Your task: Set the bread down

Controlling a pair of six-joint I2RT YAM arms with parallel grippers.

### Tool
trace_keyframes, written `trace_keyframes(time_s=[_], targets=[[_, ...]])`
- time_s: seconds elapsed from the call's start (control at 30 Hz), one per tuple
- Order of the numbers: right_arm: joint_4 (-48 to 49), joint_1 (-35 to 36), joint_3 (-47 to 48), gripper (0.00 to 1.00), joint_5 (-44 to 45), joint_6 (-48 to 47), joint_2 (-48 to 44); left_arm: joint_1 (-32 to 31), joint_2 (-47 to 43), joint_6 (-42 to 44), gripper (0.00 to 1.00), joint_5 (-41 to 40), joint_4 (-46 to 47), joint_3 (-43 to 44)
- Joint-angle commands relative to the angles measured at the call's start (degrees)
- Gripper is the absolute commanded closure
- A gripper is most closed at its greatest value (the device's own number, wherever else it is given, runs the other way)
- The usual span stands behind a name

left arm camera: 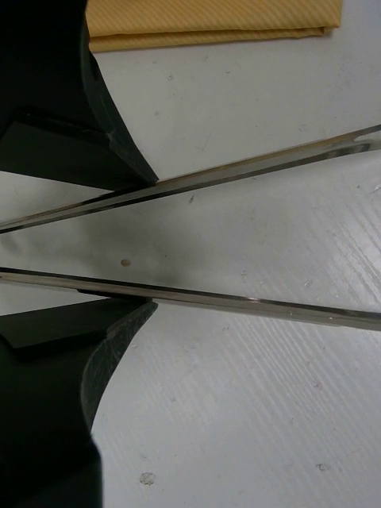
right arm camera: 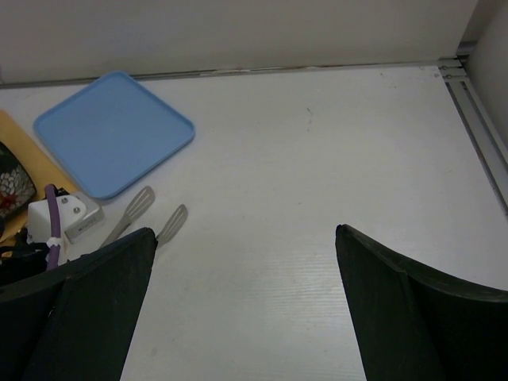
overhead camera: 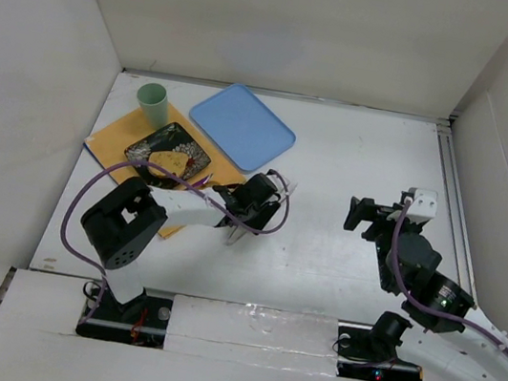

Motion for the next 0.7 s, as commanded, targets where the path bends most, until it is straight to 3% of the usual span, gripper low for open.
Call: trace_keyframes(time_s=[0.0, 0.47, 0.67], targets=[[2.43, -0.27, 0.43, 0.00, -0.41, 0.04, -0.01, 0.29, 0.03, 0.94, 0.51, -0.66, 1.95, -0.15], [2.43, -0.27, 0.43, 0.00, -0.85, -0.22, -0.63, 1.34, 3.29, 3.40, 0.47, -1.37, -0.42, 2.40], [2.52, -0.27, 0.35, 0.00, -0.85, -0.22, -0.63, 1.34, 2.24, 3.67, 0.39, -2.16, -2.09, 2.40]])
